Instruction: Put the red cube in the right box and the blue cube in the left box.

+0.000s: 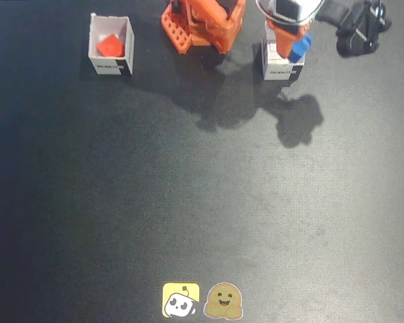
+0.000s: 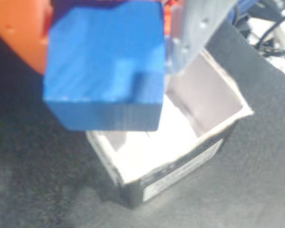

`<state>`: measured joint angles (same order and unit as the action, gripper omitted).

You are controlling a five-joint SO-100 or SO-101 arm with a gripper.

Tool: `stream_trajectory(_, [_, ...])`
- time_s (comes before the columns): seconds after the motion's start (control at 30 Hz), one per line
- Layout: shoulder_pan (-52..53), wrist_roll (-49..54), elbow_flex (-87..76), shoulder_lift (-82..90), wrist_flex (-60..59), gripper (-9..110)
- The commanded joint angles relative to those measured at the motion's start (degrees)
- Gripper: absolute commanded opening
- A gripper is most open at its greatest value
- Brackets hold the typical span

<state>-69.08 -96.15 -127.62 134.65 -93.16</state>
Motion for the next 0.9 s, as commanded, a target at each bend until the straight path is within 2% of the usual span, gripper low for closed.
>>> stream_trajectory(0.0, [-2.11,-1.67,0.09,2.02,-0.26,8])
stream_trajectory(0.5, [-7.91,-1.93,-4.13,6.15,1.49,9])
stream_trajectory(0.87, [-7.82,-1.58,-6.94,8.26,2.99,10])
